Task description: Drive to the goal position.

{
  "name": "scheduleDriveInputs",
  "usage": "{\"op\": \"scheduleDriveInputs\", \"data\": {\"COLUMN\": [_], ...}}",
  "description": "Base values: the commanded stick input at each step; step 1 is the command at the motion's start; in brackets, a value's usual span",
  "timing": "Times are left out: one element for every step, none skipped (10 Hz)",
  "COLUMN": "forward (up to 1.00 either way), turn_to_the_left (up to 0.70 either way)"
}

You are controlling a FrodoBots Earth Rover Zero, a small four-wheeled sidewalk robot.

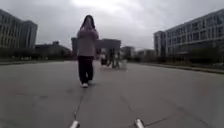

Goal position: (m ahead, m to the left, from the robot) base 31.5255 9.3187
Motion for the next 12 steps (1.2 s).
{"op": "scheduleDriveInputs", "data": {"forward": [1.0, 1.0, 1.0, 1.0, 1.0, 1.0, 1.0, 1.0, 1.0, 1.0, 1.0, 1.0], "turn_to_the_left": [0.06, 0.06, 0.06, 0.06, 0.06, 0.06, 0.06, 0.06, 0.06, 0.06, 0.06, 0.06]}}
